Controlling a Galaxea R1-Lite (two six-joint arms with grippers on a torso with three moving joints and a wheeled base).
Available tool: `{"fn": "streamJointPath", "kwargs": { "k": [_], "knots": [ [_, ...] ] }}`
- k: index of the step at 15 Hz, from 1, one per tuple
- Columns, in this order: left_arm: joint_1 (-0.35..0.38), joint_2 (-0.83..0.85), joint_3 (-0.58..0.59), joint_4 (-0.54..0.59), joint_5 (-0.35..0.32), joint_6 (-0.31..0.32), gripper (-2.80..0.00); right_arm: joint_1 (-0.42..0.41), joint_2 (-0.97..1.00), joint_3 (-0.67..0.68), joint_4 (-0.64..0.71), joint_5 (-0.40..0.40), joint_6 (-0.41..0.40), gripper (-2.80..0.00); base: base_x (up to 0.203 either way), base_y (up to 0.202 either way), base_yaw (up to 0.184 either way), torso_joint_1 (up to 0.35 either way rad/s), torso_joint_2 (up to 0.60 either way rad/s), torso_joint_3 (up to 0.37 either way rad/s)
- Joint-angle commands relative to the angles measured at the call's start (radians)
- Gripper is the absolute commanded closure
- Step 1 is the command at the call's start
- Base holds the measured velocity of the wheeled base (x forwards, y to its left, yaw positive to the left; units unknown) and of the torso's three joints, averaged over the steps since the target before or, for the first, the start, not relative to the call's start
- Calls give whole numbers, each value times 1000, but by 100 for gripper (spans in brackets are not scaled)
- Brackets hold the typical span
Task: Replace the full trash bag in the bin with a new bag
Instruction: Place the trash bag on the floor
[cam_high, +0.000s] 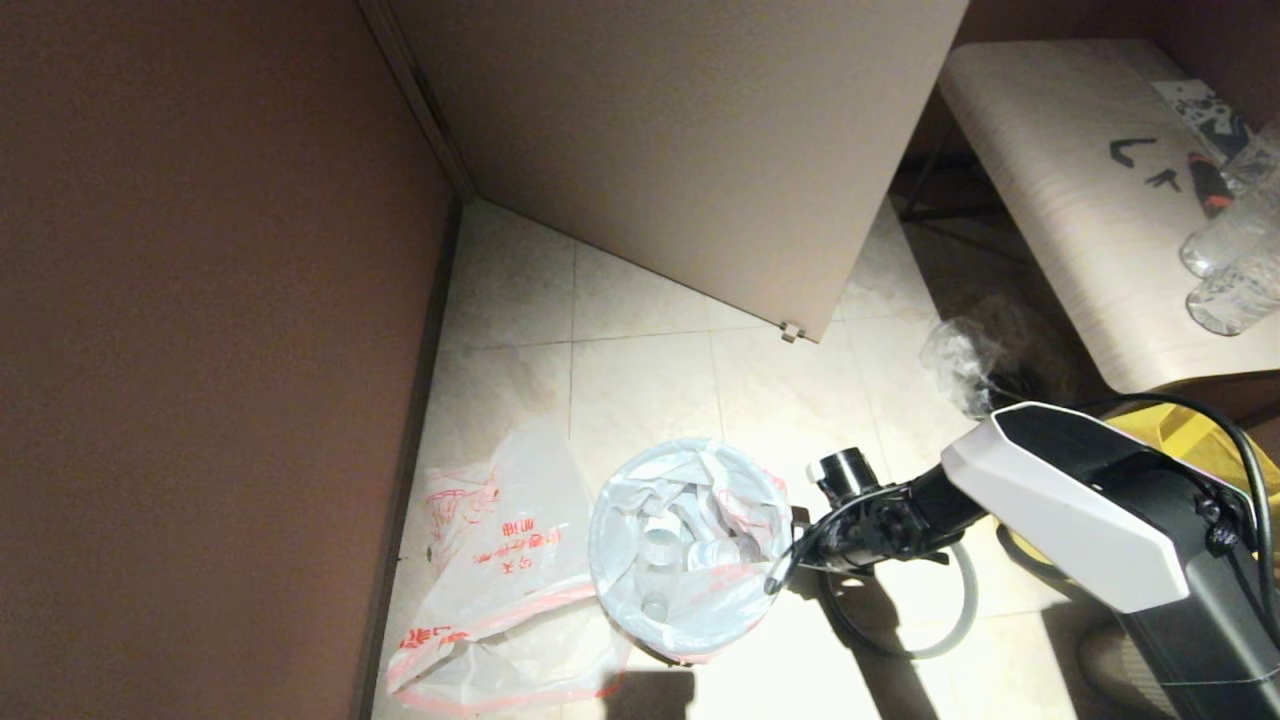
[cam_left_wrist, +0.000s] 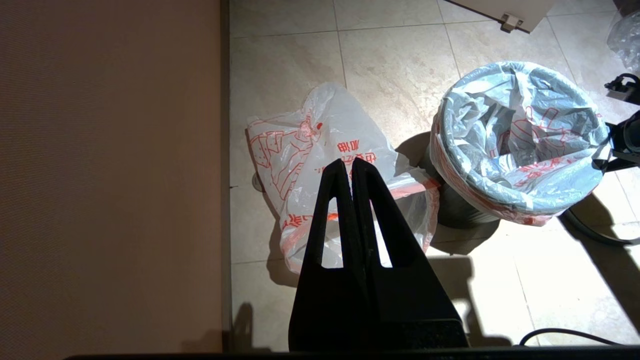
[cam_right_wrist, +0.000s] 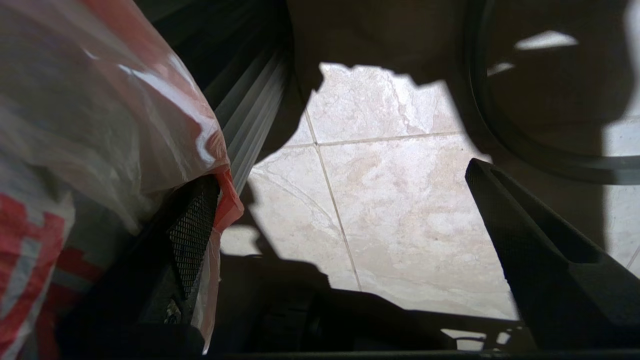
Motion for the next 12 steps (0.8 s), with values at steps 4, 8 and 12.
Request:
{"fn": "streamJointPath", "kwargs": {
  "k": [4,8,12],
  "knots": [
    [0,1,2,0,0,0,0,-10,20,-64,2,0,-2,-280,0,0,0,0,0,0],
    [0,1,2,0,0,0,0,-35,96,-136,2,-71,-102,-280,0,0,0,0,0,0],
    [0,1,2,0,0,0,0,-35,118,-157,-36,-177,-158,-280,0,0,0,0,0,0]
  ]
}}
